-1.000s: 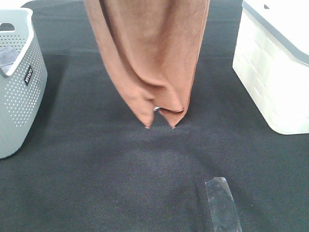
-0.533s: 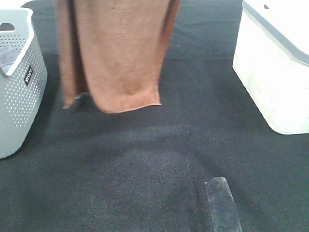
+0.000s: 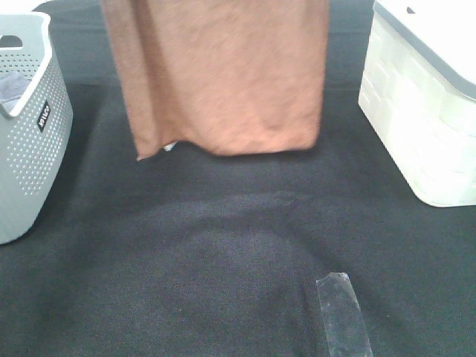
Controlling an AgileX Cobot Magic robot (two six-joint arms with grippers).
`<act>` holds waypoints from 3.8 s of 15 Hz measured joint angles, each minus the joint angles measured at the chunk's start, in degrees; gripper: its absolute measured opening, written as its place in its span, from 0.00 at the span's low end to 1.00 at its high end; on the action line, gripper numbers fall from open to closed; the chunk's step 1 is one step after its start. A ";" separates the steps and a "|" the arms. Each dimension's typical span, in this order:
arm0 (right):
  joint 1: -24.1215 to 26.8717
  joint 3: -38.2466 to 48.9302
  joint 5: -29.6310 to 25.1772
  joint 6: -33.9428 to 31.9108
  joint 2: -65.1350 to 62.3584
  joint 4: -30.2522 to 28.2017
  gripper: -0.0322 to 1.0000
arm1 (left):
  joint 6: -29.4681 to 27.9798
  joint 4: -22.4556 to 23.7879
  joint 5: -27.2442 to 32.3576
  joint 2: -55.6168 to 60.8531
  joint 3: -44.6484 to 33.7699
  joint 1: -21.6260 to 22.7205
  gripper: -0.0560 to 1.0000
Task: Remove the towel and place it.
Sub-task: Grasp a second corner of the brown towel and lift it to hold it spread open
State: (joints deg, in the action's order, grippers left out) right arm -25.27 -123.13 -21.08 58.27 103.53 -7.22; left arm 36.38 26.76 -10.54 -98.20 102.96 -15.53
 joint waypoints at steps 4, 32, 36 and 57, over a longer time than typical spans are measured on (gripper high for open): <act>0.17 0.00 8.88 0.11 2.69 -0.69 0.04 | 0.00 -0.34 -10.14 -4.07 0.17 1.03 0.05; 7.56 -5.04 14.04 -7.56 18.16 0.92 0.04 | -29.91 13.18 2.46 -36.38 42.23 3.21 0.05; 7.56 -5.04 -4.47 -7.79 16.67 8.48 0.04 | -37.30 8.25 26.07 -35.01 39.30 -0.92 0.05; 7.39 17.48 -48.70 -46.18 -10.26 21.54 0.04 | -34.09 -28.93 79.58 0.69 0.57 -6.88 0.05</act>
State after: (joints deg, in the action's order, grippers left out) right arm -17.88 -105.65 -69.79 12.09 93.28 14.32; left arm 2.29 -2.18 69.04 -97.52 103.53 -22.40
